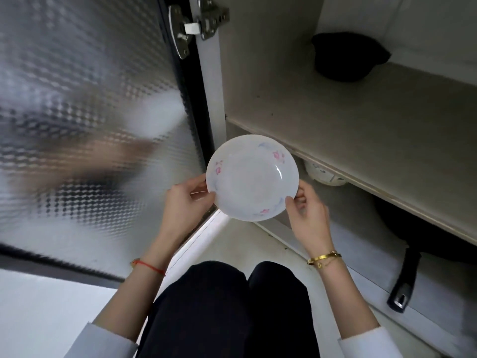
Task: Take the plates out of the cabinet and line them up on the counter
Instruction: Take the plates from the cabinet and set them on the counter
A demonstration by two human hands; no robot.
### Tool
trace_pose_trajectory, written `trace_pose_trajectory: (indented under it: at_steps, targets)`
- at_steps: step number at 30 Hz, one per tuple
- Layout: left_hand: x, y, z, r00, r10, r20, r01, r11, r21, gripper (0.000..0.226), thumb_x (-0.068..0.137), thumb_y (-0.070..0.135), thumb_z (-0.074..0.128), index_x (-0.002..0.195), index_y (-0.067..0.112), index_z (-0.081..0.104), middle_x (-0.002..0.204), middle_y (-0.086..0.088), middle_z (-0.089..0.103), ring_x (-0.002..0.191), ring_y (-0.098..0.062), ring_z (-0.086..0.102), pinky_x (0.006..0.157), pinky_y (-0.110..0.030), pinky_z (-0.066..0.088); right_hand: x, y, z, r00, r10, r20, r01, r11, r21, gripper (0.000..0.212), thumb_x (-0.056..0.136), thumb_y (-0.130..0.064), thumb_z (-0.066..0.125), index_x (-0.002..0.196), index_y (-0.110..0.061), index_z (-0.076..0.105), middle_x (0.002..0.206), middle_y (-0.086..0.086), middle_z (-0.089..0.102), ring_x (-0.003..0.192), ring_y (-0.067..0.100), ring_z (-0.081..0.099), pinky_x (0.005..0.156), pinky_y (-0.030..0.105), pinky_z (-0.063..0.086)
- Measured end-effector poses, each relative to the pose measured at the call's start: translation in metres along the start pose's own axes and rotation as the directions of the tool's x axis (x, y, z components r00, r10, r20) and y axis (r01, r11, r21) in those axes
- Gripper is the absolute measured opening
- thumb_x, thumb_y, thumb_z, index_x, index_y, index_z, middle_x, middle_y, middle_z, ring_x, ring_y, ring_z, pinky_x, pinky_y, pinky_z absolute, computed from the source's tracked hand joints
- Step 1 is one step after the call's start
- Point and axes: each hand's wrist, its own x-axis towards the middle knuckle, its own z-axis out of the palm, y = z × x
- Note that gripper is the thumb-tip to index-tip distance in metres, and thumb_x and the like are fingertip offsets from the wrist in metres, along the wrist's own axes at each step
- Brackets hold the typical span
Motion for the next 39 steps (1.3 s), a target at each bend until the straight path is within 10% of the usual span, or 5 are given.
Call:
trace_pose_trajectory:
  at_steps: [16,32,39]
  targets:
    - [0.005,0.068,-0.040,0.996,-0.091,0.014,0.092,0.995,-0.045,0.039,0.080,0.006,0.067,0.112,0.028,0.070,0.101,0.022,0.071,0.091,0.007,0.067,0.082,-0.011,0.051,0.011,-0.069,-0.028,0.999,0.033,0.025,-0.031,0.998,-0.060,0.036,0.089,-0.011,0.056,0.122,-0.024,0.053,0.092,-0.012,0.062,0.084,0.002,0.058,0.070,0.006,0.046]
    - [-0.098,0.279,-0.211,0.962,-0.273,-0.003,0.273,0.959,-0.071,0.041,0.081,0.002,0.067,0.117,0.020,0.069,0.103,0.020,0.072,0.092,0.000,0.069,0.086,-0.021,0.055,-0.063,-0.313,-0.133,0.961,0.178,0.209,-0.155,0.980,-0.124,0.031,0.089,-0.014,0.054,0.118,-0.023,0.052,0.097,-0.005,0.063,0.086,0.007,0.059,0.075,0.021,0.050]
    - [-0.125,0.397,-0.277,0.975,-0.222,-0.025,0.220,0.973,-0.077,0.047,0.081,0.005,0.066,0.108,0.043,0.066,0.097,0.033,0.069,0.092,0.004,0.068,0.086,-0.014,0.052,-0.081,-0.426,-0.199,0.970,0.132,0.204,-0.112,0.988,-0.107,0.027,0.091,-0.018,0.054,0.117,-0.021,0.052,0.096,-0.004,0.062,0.087,0.012,0.059,0.077,0.025,0.052]
